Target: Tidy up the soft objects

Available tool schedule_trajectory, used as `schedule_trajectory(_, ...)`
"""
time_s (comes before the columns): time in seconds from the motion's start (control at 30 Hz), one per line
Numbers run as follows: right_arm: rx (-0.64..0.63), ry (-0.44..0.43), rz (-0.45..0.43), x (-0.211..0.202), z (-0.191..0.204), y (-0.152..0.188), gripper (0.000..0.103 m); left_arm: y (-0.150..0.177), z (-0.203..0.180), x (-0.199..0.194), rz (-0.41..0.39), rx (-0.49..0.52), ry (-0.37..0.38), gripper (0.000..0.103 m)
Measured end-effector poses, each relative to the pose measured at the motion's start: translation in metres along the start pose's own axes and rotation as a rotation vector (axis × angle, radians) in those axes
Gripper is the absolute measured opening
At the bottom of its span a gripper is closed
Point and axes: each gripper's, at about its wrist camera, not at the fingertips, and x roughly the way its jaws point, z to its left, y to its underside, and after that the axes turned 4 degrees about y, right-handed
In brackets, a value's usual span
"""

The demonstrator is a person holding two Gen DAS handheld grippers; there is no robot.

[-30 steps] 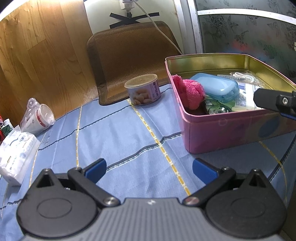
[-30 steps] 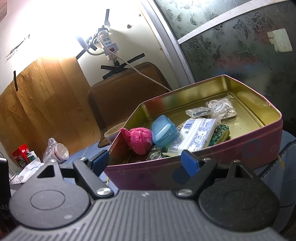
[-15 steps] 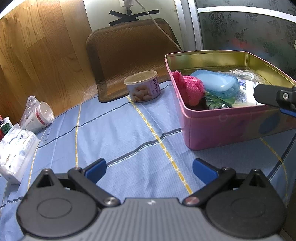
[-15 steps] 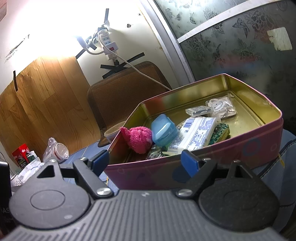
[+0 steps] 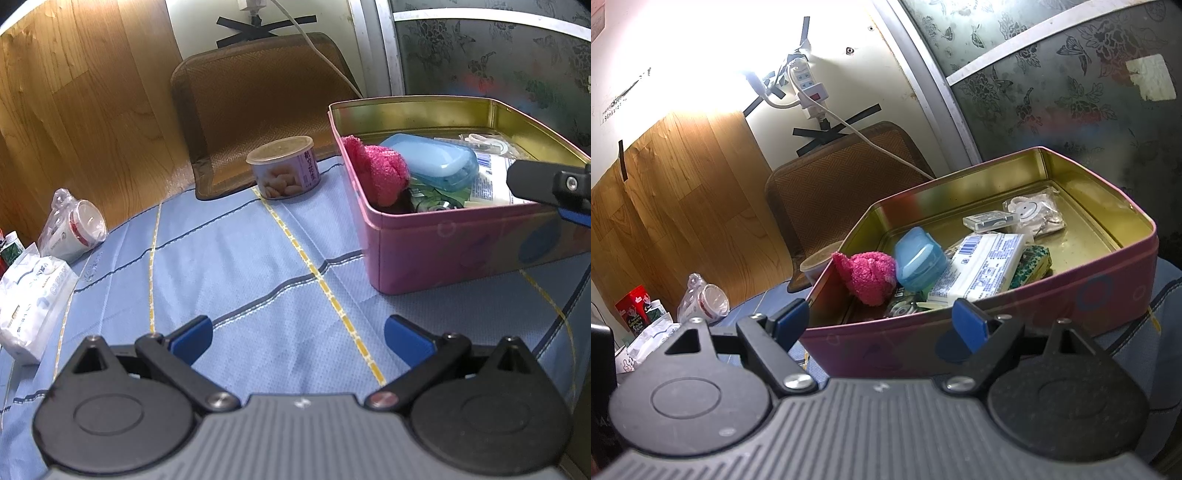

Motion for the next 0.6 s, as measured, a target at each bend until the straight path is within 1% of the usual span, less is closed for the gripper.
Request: schedule_trajectory(0.6,0.002,-0.003,0.001,0.0008,-0.0015,-0.0007,0.087,0.0006,-0.0023,-0.0003,0.004,0.002,0.001,0.103)
